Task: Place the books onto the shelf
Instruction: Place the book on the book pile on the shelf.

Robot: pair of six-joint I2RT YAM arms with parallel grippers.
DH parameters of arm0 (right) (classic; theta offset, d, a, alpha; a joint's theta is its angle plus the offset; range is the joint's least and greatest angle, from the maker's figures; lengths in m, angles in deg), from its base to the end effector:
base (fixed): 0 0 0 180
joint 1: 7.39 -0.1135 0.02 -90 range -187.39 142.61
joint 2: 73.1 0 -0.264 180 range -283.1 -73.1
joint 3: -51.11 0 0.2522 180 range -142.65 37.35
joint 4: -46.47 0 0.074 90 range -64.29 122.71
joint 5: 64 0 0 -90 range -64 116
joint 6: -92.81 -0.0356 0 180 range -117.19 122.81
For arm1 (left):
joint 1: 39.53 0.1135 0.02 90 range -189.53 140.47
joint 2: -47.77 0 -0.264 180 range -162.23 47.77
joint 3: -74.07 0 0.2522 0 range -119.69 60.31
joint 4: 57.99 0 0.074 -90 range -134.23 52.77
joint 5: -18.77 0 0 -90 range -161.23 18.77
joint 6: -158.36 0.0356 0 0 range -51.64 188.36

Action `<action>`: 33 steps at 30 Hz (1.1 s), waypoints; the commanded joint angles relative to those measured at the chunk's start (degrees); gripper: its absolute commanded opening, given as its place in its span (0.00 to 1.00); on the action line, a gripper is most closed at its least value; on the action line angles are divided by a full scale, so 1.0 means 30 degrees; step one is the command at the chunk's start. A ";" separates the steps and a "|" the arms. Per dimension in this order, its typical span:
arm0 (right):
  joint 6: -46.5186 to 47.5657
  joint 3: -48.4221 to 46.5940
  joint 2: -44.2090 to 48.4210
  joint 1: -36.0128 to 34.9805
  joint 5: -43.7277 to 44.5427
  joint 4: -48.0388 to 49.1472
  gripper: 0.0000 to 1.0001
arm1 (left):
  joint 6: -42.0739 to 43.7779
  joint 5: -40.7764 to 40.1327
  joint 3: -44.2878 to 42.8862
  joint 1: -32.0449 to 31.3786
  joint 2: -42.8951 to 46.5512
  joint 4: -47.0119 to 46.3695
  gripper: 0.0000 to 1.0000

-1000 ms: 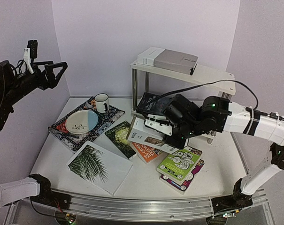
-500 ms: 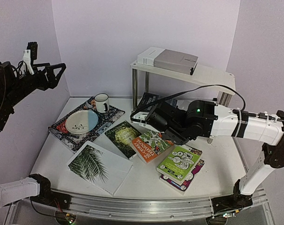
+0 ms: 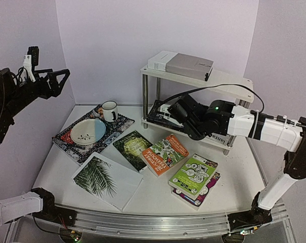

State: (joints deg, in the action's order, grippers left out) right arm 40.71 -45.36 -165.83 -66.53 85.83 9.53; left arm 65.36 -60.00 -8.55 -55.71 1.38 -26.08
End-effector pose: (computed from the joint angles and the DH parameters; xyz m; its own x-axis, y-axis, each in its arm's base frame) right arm 0.2117 0.2942 0.3433 -0.1846 -0.9107 -0.3695 -0.2202 0.4047 -0.8876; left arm 0.1421 -0.0484 0.4619 0.0482 -0.0674 -0.9966 0.4630 0.8856 -0.0375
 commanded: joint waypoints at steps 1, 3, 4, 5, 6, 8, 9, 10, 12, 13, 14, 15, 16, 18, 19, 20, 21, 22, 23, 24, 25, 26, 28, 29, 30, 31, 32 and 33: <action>-0.0356 0.0613 0.0212 0.1202 0.1225 0.2378 0.03 | -0.0241 0.0305 0.0028 0.0022 0.0292 -0.0132 1.00; 0.0163 0.1189 0.0001 0.1809 0.1159 0.3817 0.03 | -0.0336 0.0482 0.0035 0.0029 0.0212 -0.0135 1.00; 0.0676 0.1560 -0.0103 0.2095 0.1076 0.4697 0.03 | -0.0377 0.0551 0.0038 0.0027 0.0202 -0.0150 1.00; 0.1389 0.2037 -0.0157 0.2415 0.0953 0.5737 0.03 | -0.0422 0.0627 0.0029 0.0033 0.0198 -0.0159 1.00; 0.2207 0.2552 -0.0206 0.2726 0.0928 0.7114 0.03 | -0.0475 0.0680 0.0036 0.0034 0.0200 -0.0161 0.99; 0.3844 0.3588 -0.0233 0.3410 0.0808 1.0068 0.03 | -0.0546 0.0755 0.0036 0.0034 0.0224 -0.0162 0.99; 0.4208 0.3815 -0.0263 0.3809 0.0530 1.0859 0.03 | -0.0582 0.0756 0.0050 0.0032 0.0240 -0.0172 0.99; 0.4430 0.3949 -0.0297 0.4191 0.0240 1.1475 0.03 | -0.0605 0.0771 0.0074 0.0031 0.0269 -0.0178 0.99; 0.4685 0.4092 -0.0412 0.4889 -0.0315 1.2302 0.03 | -0.0650 0.0796 0.0132 0.0034 0.0327 -0.0189 0.99; 0.4998 0.4326 -0.0484 0.5230 -0.0430 1.3000 0.03 | -0.0677 0.0789 0.0185 0.0034 0.0356 -0.0200 0.99; 0.5364 0.4624 -0.0561 0.5588 -0.0525 1.3756 0.03 | -0.0707 0.0786 0.0231 0.0028 0.0390 -0.0215 1.00; 0.5745 0.4882 -0.0633 0.5866 -0.0670 1.4488 0.03 | -0.0725 0.0800 0.0288 0.0016 0.0437 -0.0219 1.00; 0.6062 0.5073 -0.0707 0.6116 -0.0812 1.5129 0.03 | -0.0732 0.0810 0.0359 0.0012 0.0475 -0.0223 1.00; 0.6065 0.5227 -0.0944 0.6846 -0.1185 1.5310 0.03 | -0.0790 0.0883 0.0414 0.0030 0.0497 -0.0255 1.00; 0.6065 0.5348 -0.1015 0.7121 -0.1404 1.5315 0.03 | -0.0812 0.0941 0.0437 0.0024 0.0521 -0.0268 1.00; 0.6081 0.5493 -0.1068 0.7357 -0.1647 1.5315 0.03 | -0.0817 0.0996 0.0470 0.0020 0.0517 -0.0277 1.00; 0.6105 0.5642 -0.1122 0.7575 -0.1860 1.5355 0.03 | -0.0818 0.1059 0.0480 0.0027 0.0500 -0.0300 0.99; 0.6114 0.5771 -0.1153 0.7806 -0.2001 1.5420 0.03 | -0.0818 0.1077 0.0496 0.0032 0.0481 -0.0314 1.00; 0.6116 0.5953 -0.1182 0.8030 -0.2173 1.5520 0.04 | -0.0818 0.1122 0.0518 0.0033 0.0456 -0.0321 1.00; 0.6129 0.6095 -0.1232 0.8244 -0.2316 1.5613 0.04 | -0.0834 0.1152 0.0542 0.0034 0.0429 -0.0343 1.00; 0.6155 0.6208 -0.1291 0.8414 -0.2376 1.5720 0.04 | -0.0847 0.1168 0.0569 0.0026 0.0400 -0.0373 0.99; 0.6188 0.6317 -0.1372 0.8576 -0.2350 1.5803 0.04 | -0.0859 0.1206 0.0593 0.0025 0.0358 -0.0413 0.99; 0.6257 0.6565 -0.1527 0.8860 -0.2245 1.5949 0.04 | -0.0881 0.1318 0.0635 0.0031 0.0251 -0.0510 1.00; 0.6285 0.6714 -0.1578 0.8951 -0.2183 1.6030 0.04 | -0.0895 0.1371 0.0668 0.0033 0.0201 -0.0567 1.00; 0.6297 0.6903 -0.1601 0.9013 -0.2149 1.6085 0.04 | -0.0906 0.1413 0.0711 0.0034 0.0150 -0.0613 0.99; 0.6315 0.7120 -0.1575 0.9039 -0.2146 1.6158 0.04 | -0.0909 0.1446 0.0744 0.0031 0.0111 -0.0655 0.99; 0.6320 0.7324 -0.1539 0.9048 -0.2140 1.6195 0.04 | -0.0919 0.1483 0.0786 0.0021 0.0080 -0.0723 0.99; 0.6332 0.7607 -0.1482 0.9050 -0.2133 1.6256 0.04 | -0.0934 0.1509 0.0817 0.0024 0.0056 -0.0772 0.99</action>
State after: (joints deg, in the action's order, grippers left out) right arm 59.54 -24.47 -170.65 -39.53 78.21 55.00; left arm 63.36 -56.72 -6.66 -55.71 2.02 -26.19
